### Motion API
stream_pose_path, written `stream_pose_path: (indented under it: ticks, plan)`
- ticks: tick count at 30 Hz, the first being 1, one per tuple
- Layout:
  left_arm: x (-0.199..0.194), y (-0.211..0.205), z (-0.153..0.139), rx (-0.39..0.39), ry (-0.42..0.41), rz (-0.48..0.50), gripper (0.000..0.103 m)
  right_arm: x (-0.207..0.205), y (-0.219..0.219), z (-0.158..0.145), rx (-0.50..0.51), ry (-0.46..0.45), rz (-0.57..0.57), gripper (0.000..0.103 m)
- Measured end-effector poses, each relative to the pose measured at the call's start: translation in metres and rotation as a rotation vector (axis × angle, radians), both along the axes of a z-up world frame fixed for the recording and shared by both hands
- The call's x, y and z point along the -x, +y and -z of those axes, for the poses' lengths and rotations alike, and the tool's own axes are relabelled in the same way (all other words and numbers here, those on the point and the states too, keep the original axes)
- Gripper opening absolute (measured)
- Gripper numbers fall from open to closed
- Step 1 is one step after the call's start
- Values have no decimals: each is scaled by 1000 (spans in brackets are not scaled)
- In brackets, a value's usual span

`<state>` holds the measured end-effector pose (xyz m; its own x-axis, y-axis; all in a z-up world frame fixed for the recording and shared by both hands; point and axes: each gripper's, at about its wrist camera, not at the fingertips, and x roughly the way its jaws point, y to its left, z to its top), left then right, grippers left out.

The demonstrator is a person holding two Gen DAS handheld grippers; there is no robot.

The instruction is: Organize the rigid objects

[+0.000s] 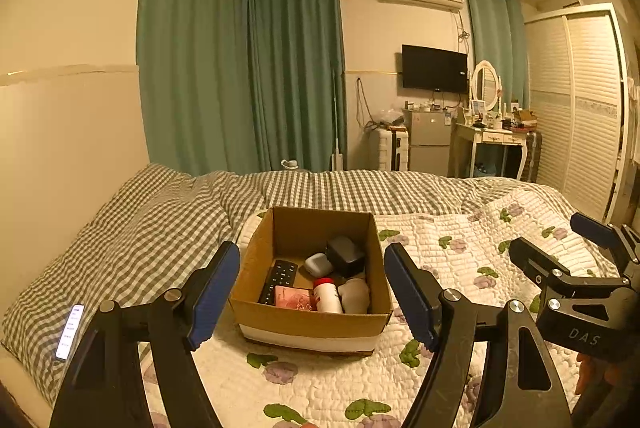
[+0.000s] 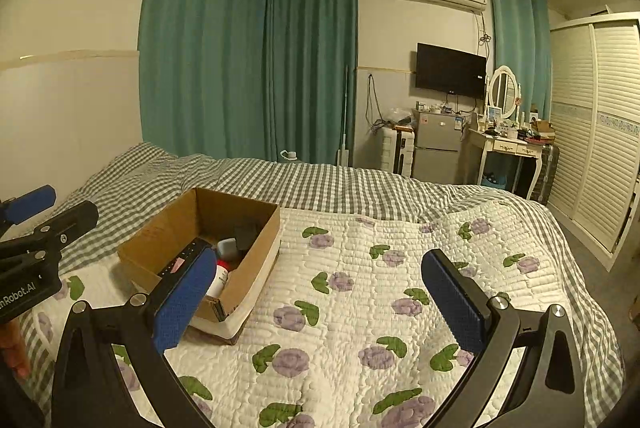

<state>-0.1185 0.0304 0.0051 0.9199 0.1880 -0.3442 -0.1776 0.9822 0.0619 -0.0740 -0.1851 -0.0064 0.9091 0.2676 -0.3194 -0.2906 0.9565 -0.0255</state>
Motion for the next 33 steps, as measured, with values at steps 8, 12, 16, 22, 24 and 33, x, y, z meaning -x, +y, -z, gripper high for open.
stream_pose_path:
  ticks: [8, 12, 16, 22, 24, 33]
  plan:
    - [-2, 2, 2, 3, 19, -1, 77, 0, 0, -2, -7, 1, 1, 103]
    - [-4, 3, 4, 7, 32, -3, 77, 0, -2, -3, -10, 1, 8, 103]
    - [-5, 2, 4, 6, 38, 8, 77, -1, -3, -3, -12, 9, 11, 103]
    - [-4, 0, 5, 6, 46, 17, 77, -3, -3, -3, -13, 14, 12, 103]
    - [-5, 2, 5, 12, 54, 11, 77, -2, -3, -3, -12, 13, 16, 103]
    - [-5, 3, 6, 15, 65, 18, 77, -5, 1, 2, -3, 39, 10, 103]
